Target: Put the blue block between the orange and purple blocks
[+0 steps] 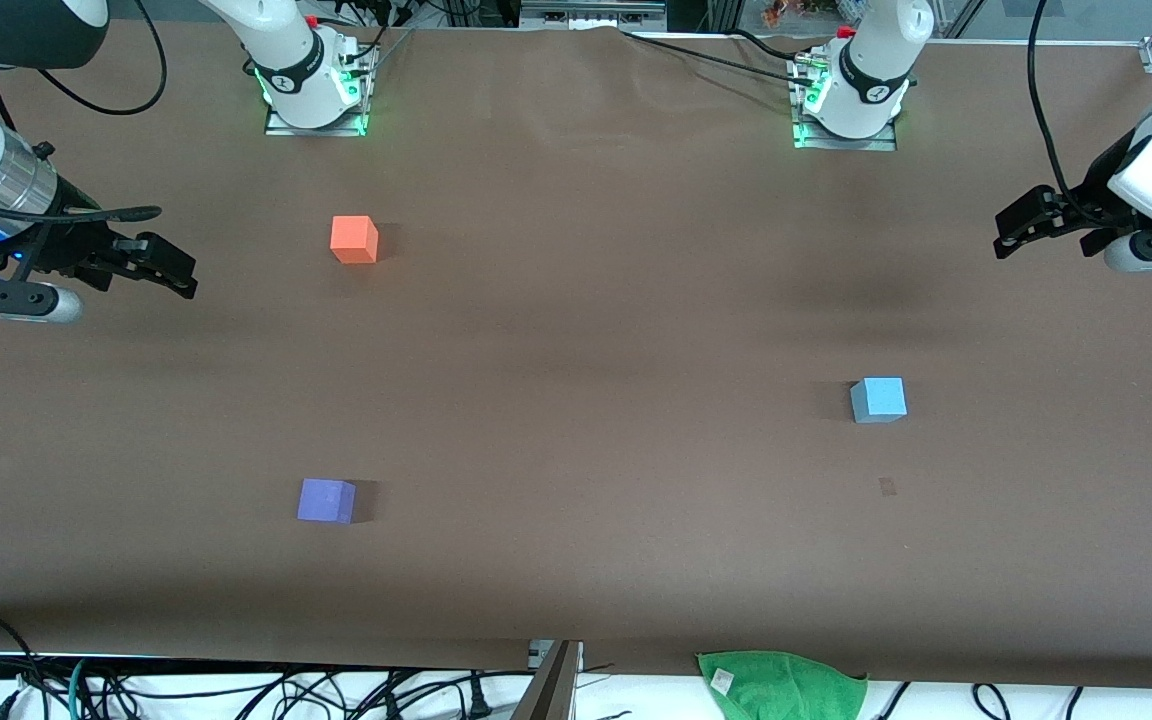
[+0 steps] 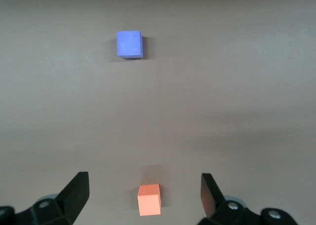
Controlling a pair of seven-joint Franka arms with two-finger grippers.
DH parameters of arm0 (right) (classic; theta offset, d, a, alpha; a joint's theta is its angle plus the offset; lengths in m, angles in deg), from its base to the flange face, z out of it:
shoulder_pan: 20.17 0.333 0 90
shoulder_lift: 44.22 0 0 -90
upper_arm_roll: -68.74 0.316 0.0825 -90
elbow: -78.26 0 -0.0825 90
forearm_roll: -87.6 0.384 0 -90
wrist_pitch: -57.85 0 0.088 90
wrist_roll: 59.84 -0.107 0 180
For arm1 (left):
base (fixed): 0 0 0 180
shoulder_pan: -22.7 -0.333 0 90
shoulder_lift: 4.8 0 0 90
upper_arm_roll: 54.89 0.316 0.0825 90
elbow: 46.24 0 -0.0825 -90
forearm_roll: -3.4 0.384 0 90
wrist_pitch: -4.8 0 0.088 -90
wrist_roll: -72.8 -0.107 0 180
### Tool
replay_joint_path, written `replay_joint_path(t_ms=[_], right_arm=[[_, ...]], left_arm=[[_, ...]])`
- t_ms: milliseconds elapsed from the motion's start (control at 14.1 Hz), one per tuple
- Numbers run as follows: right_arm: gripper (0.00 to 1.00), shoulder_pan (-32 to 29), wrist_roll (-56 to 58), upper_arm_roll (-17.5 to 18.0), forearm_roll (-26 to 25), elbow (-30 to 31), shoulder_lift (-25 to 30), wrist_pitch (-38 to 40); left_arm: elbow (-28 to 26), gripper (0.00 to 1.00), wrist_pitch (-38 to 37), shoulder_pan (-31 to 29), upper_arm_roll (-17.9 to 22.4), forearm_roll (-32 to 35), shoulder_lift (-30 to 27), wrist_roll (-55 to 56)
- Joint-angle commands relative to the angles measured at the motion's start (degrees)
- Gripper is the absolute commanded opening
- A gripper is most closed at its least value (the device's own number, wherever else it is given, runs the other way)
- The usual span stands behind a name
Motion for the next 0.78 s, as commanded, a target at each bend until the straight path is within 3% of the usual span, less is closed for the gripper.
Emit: replay_joint_path(t_ms=[0,707], right_arm=[[1.00,-0.05,0.42,0.11,-0.63,-0.87,-0.36,0.16],[1.00,0.04,0.42,0.11,-0.63,-0.78,-0.36,0.33]], left_arm=[[-0.81,1.00,-0.37,-0.69,-0.61,-0.59,-0.91,-1.02],[1.31,1.00,-0.90,-0.08,-0.69,0.38,0.94,-0.49]])
